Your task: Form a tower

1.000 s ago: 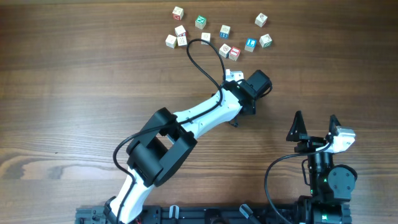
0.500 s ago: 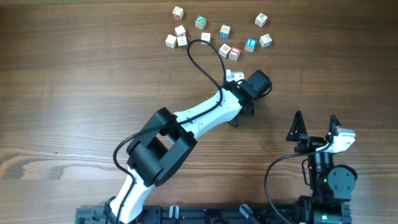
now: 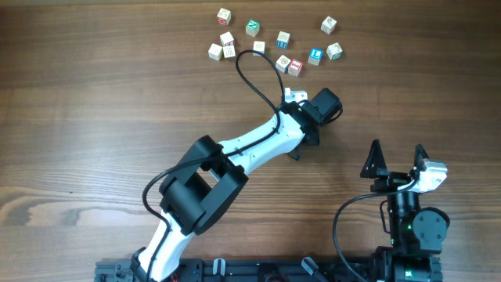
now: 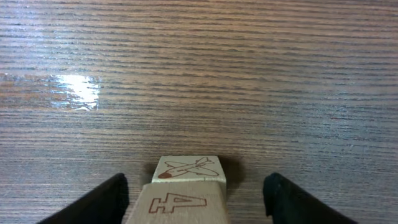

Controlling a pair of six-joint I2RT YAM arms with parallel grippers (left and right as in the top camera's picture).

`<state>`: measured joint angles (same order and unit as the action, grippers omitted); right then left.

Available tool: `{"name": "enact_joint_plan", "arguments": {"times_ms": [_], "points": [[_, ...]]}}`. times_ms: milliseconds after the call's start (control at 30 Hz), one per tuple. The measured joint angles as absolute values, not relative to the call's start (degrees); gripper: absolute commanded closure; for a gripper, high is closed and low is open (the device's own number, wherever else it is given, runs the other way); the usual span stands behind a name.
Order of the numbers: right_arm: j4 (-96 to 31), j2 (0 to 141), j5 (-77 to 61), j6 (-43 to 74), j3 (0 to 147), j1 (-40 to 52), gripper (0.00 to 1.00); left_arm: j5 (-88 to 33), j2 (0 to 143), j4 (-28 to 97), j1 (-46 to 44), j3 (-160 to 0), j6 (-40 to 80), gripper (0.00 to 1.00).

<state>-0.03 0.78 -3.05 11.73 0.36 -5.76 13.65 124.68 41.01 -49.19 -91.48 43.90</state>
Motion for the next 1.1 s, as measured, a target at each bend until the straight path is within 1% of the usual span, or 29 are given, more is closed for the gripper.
{"name": "enact_joint_plan", "arguments": {"times_ms": [67,167,233,367,467,633,833,1033,1100], "points": [[0.0,0.8,-3.0,11.7,0.4,-5.8,0.0,13.6,124.7,40.9,-49.2,-91.5,44.0,0.37],[0.0,0.8,-3.1,11.7,0.4,-5.8,0.0,13.6,124.7,40.9,-49.2,-91.5,43.9,0.45],[0.0,0.8,-3.0,11.7,0.4,-5.8,0.0,13.6,124.7,40.9,-49.2,-91.5,43.9,0.47],[0.0,0.8,-3.0,11.7,0.4,-5.8,0.0,13.6,124.7,40.9,-49.2,-91.5,44.0,0.49],[0.0,0.8,-3.1,11.7,0.4,-5.8,0.0,13.6,124.7,40.9,-49.2,-91.5,43.9,0.53],[0.0,0.8,-3.1,11.7,0.3,-5.8,0.0,13.6,124.7,40.9,-49.2,-91.5,44.0,0.54],[-0.1,0.8,-3.0,11.7,0.4,-5.8,0.0,13.6,124.7,40.9,-49.2,-91.5,44.0,0.58],[0.0,0.8,-3.1,11.7,0.4,-5.8,0.0,13.6,124.7,40.9,-49.2,-91.5,44.0,0.59],[0.0,0.8,-3.0,11.7,0.3,-5.8,0.0,13.6,124.7,40.9,-49.2,-91.5,44.0,0.62]]}}
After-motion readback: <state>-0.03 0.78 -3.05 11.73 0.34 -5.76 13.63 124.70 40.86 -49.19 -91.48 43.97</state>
